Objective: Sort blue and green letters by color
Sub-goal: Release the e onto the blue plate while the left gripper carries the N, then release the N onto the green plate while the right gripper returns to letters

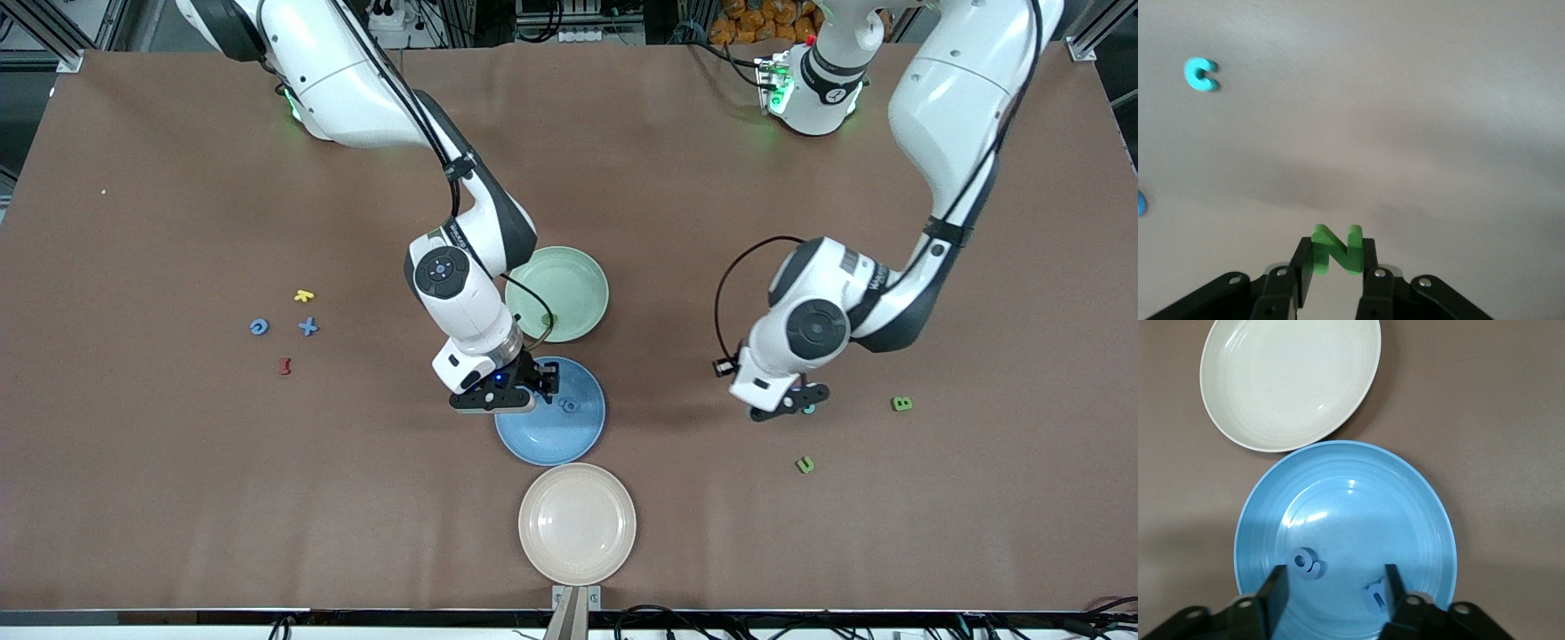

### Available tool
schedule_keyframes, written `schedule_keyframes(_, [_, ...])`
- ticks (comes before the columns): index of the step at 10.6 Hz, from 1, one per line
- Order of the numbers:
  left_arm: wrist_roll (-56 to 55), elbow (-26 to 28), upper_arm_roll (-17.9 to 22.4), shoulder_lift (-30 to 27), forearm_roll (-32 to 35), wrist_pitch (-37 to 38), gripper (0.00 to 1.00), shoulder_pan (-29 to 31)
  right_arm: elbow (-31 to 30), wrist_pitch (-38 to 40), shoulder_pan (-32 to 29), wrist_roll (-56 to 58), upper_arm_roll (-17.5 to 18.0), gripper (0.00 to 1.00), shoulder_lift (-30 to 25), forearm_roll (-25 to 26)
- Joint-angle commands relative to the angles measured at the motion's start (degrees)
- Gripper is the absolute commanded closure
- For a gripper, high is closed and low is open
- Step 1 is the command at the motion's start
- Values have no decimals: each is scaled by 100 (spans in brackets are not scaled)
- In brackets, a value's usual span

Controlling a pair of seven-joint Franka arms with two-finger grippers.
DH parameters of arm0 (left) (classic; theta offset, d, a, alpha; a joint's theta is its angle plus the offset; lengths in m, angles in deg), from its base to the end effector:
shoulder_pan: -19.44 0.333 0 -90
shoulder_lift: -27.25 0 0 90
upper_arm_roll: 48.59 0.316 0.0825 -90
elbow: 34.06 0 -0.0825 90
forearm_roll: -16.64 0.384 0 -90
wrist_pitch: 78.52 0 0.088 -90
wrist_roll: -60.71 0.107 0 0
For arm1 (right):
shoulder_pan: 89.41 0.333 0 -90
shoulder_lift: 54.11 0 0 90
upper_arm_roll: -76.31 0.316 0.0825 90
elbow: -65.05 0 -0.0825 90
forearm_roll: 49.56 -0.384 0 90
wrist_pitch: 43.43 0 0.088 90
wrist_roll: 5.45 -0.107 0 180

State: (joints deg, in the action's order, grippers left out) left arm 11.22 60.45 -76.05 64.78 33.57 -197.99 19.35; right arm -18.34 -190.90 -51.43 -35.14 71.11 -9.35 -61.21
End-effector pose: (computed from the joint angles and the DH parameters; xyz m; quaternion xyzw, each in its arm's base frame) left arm 0.6140 -0.2633 0.2524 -0.9875 -0.1413 0.0662 0.0243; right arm 0.6263 0.4170 0.2568 -0.9842 0.0303 -0.1249 0.1215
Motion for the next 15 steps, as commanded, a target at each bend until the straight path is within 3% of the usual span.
schedule_keyframes(1, [-445, 76, -487, -167, -161, 117, 100, 9, 77, 86, -115, 7, 2, 0, -54, 14])
schedule_keyframes(4, [-1517, -20, -1067, -62, -365, 100, 100, -158, -299, 95, -483, 960, 2, 0, -282, 14])
schedule_keyframes(8, [-2676, -301, -1007, 184, -418, -355, 100, -1315, -1335, 165, -1177, 2640, -7, 0, -888, 14])
schedule_keyframes(10, [-3082, -329, -832, 289, -400, -699, 100, -1800, -1461, 716, -1573, 3326, -59, 0, -1047, 23])
schedule_keyframes(12, [-3346, -337, -368, 334, -418, -857, 100, -2388, -1522, 1279, -1933, 3889, -68, 0, -1258, 92])
schedule_keyframes(14, [-3374, -451, 238, 386, -462, -972, 100, -2986, -1872, 1352, -2320, 4634, -59, 0, -1512, 583])
schedule_keyframes(15, [-3339, -547, 302, 482, -445, -973, 99, -3067, -2013, 1352, -2496, 5239, -59, 0, -1566, 611])
